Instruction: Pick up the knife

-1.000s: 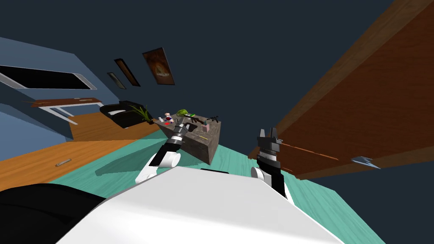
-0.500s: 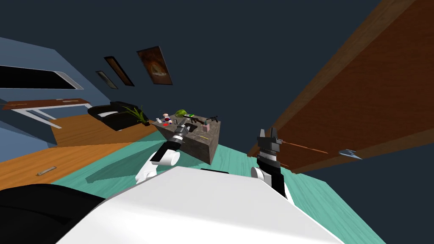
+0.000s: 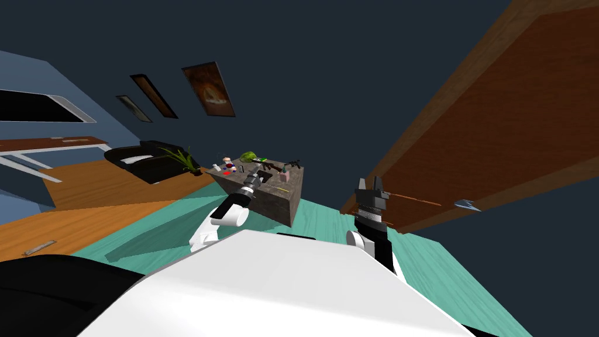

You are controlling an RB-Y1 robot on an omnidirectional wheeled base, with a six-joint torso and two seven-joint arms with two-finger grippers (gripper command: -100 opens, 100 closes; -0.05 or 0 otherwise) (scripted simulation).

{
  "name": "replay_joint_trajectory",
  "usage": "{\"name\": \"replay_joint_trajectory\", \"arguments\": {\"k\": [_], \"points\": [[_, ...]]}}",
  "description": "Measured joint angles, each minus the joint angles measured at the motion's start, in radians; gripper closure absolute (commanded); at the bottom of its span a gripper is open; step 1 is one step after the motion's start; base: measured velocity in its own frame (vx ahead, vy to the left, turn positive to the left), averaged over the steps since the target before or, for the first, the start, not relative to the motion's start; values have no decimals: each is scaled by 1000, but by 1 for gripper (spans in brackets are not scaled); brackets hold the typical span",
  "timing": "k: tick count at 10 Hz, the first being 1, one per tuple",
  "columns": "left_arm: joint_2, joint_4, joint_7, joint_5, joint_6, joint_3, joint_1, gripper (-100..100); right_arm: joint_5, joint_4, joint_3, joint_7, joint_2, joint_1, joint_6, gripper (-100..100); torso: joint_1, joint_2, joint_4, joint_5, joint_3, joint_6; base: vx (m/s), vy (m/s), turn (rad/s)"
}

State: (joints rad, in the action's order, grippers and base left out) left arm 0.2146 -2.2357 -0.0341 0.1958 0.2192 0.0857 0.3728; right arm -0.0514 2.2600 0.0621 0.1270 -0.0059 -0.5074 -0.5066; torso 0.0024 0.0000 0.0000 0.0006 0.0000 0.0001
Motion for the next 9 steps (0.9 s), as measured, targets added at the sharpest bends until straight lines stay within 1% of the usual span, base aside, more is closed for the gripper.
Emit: {"name": "replay_joint_trajectory", "arguments": {"k": [1,3,5,7,9], "points": [[3,2,0,4,30,3,-8,-100,0,0,0,0,0,0,0,0,0,0,0,0,0,0,-8,21,17],[10,5,0,13,74,8,-14,-100,0,0,0,0,0,0,0,0,0,0,0,0,0,0,-23,40,-84],[12,13,3,20,132,11,-30,-100,0,0,0,0,0,0,0,0,2,0,0,0,0,0,-21,57,-90],[20,17,3,29,181,15,-33,-100,0,0,0,0,0,0,0,0,0,0,0,0,0,-1,-11,25,-60],[26,26,3,38,238,21,-50,-100,0,0,0,0,0,0,0,0,0,0,0,0,0,-1,-14,28,-24]]}}
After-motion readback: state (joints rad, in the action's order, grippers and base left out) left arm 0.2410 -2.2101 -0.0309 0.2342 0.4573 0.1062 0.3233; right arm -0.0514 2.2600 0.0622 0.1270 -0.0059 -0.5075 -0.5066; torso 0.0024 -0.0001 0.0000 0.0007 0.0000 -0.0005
